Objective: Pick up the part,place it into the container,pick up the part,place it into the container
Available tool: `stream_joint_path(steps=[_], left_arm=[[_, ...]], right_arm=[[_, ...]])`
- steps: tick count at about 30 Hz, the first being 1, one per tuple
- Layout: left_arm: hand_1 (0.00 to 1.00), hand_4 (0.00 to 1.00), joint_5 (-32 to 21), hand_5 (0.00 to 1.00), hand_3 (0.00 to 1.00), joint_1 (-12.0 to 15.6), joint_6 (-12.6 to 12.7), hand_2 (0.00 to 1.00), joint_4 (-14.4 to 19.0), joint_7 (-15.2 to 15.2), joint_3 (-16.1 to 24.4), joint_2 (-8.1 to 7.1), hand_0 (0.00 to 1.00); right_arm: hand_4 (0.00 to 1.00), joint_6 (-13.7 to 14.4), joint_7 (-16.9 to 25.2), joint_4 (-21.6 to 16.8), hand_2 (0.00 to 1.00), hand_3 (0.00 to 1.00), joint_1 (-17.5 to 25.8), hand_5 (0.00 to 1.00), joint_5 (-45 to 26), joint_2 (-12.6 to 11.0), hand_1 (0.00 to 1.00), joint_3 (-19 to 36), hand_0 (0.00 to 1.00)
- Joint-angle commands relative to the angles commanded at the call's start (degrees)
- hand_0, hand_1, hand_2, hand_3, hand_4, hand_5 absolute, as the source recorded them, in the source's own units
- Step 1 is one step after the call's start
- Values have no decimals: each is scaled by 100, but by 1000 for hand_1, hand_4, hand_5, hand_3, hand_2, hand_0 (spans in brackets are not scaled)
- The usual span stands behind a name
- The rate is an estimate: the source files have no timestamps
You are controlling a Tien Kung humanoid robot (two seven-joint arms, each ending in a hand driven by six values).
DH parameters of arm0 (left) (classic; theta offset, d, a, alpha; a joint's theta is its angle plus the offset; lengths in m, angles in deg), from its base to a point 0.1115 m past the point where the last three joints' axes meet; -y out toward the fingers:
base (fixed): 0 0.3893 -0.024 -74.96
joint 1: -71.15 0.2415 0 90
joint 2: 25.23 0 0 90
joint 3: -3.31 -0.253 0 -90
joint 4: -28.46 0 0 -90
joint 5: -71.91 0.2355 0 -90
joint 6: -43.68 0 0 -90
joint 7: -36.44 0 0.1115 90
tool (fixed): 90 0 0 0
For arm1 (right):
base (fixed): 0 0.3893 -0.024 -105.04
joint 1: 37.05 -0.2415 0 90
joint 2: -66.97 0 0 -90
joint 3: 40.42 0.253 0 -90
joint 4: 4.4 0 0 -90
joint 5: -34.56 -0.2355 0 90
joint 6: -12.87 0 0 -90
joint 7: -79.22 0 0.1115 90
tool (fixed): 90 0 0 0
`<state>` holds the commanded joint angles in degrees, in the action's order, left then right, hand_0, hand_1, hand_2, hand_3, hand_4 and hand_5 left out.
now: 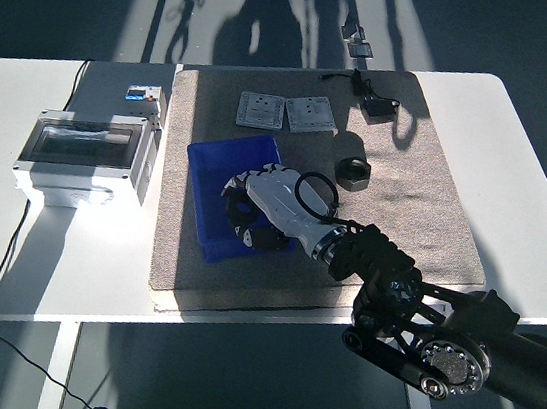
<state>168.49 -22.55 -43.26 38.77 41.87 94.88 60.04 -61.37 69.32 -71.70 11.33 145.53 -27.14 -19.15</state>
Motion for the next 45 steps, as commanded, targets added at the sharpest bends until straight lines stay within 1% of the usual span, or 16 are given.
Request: stream_joint_path(steps=[5, 6, 9, 11, 12, 16, 19, 23, 24, 29, 30, 34, 35, 36, 39, 45], left_arm=[[639, 548, 75, 387, 526, -2, -49, 571, 0, 24, 28, -12, 685], [640, 550, 79, 390, 529, -1, -53, 572, 0, 26, 31, -14, 685], [640, 550, 93, 390, 529, -4, -65, 572, 0, 37, 39, -18, 685], [640, 550, 102, 390, 529, -11, -69, 572, 0, 42, 41, -16, 685], [641, 551, 102, 392, 530, -13, -69, 575, 0, 44, 40, -15, 685], [641, 551, 85, 392, 530, -16, -65, 575, 0, 47, 22, -12, 685], [641, 553, 63, 392, 530, -21, -59, 575, 0, 45, 9, -10, 687], [641, 553, 20, 392, 530, -26, -49, 575, 0, 39, -14, -12, 687], [641, 558, 21, 397, 532, -29, -47, 578, 0, 39, -15, -10, 688], [641, 558, 44, 397, 532, -55, -53, 578, 0, 40, -22, 1, 688], [641, 557, 40, 398, 531, -57, -51, 578, 0, 39, -25, 1, 689], [641, 557, 41, 398, 531, -68, -46, 578, 0, 32, -25, 1, 689], [641, 557, 43, 398, 531, -71, -45, 578, 0, 30, -25, 1, 689], [642, 549, 44, 416, 533, -73, -44, 581, 0, 26, -26, 0, 689], [642, 549, 31, 416, 533, -71, -43, 581, 0, 16, -38, -4, 689], [642, 549, 46, 417, 533, -65, -47, 582, 0, 11, -31, -4, 690]], right_arm=[[477, 91, -22, 88, 899, 771, 20, 282, -479, -29, 974, 4, 998], [594, 82, -32, 96, 955, 898, 22, 292, -536, -35, 998, 12, 998], [594, 112, -60, 128, 955, 898, 40, 292, -695, -58, 998, 73, 998], [594, 338, -98, 168, 955, 898, 60, 292, -726, -81, 998, 199, 998], [802, 451, -153, 193, 998, 998, 67, 373, -706, -92, 998, 278, 998], [802, 978, -503, 584, 998, 998, 19, 373, -693, -148, 998, 756, 998], [792, 1168, -549, 977, 998, 998, -95, 369, -866, -202, 998, 1061, 998], [792, 1026, -571, 1622, 998, 998, -303, 369, -1136, -215, 998, 1131, 998], [793, 947, -577, 1786, 997, 998, -361, 344, -1206, -187, 998, 1093, 998], [793, 644, -492, 2568, 997, 998, -549, 344, -1571, 36, 998, 744, 998], [883, 600, -472, 2712, 998, 998, -570, 388, -1632, 82, 998, 668, 998], [883, 395, -460, 3198, 998, 998, -613, 388, -1803, 222, 998, 437, 998], [883, 351, -461, 3271, 998, 998, -611, 388, -1838, 243, 998, 398, 998], [931, 306, -455, 3330, 998, 998, -606, 432, -1886, 261, 998, 357, 998], [931, 235, -420, 3386, 998, 998, -583, 432, -2021, 288, 998, 253, 998], [890, 352, -190, 3266, 969, 998, -528, 395, -2350, 337, 995, 77, 998]])
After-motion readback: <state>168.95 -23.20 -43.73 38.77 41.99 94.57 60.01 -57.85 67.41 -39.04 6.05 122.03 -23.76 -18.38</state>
